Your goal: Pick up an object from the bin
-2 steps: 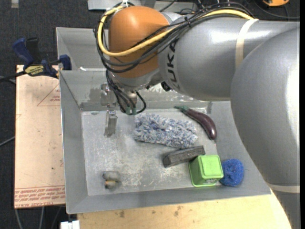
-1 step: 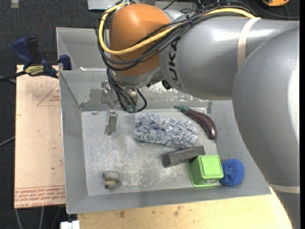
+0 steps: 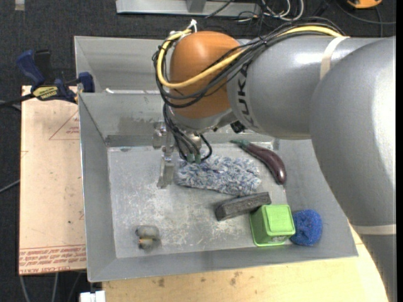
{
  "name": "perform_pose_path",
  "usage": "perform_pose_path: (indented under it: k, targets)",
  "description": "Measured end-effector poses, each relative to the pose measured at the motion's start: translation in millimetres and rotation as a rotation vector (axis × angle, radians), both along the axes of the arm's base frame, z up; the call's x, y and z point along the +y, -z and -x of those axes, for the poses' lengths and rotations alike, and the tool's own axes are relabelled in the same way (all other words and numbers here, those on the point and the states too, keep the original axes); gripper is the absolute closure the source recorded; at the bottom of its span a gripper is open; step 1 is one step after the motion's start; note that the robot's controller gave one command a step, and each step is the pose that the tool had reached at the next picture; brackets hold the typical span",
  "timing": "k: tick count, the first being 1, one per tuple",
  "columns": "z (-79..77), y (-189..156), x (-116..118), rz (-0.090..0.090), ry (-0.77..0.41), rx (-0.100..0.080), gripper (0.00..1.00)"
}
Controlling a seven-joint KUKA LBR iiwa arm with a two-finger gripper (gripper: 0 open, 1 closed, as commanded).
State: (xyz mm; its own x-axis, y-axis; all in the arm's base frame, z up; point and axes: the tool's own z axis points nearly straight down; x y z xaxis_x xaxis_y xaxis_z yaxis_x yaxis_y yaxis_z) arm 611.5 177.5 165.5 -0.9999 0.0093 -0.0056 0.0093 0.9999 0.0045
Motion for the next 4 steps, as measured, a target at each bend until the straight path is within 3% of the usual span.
perform_pose_path:
  k: [1,2,3,4]
  targets:
    - [2.5,29,-24,0.006,0.122,0.008,0.00]
    - [-10.8,27,-39,0.002,0.155,0.005,0.00]
    - [-19.4,63,-90,0.003,0.158,0.005,1.00]
    - [-19.4,63,-90,0.003,0.158,0.005,1.00]
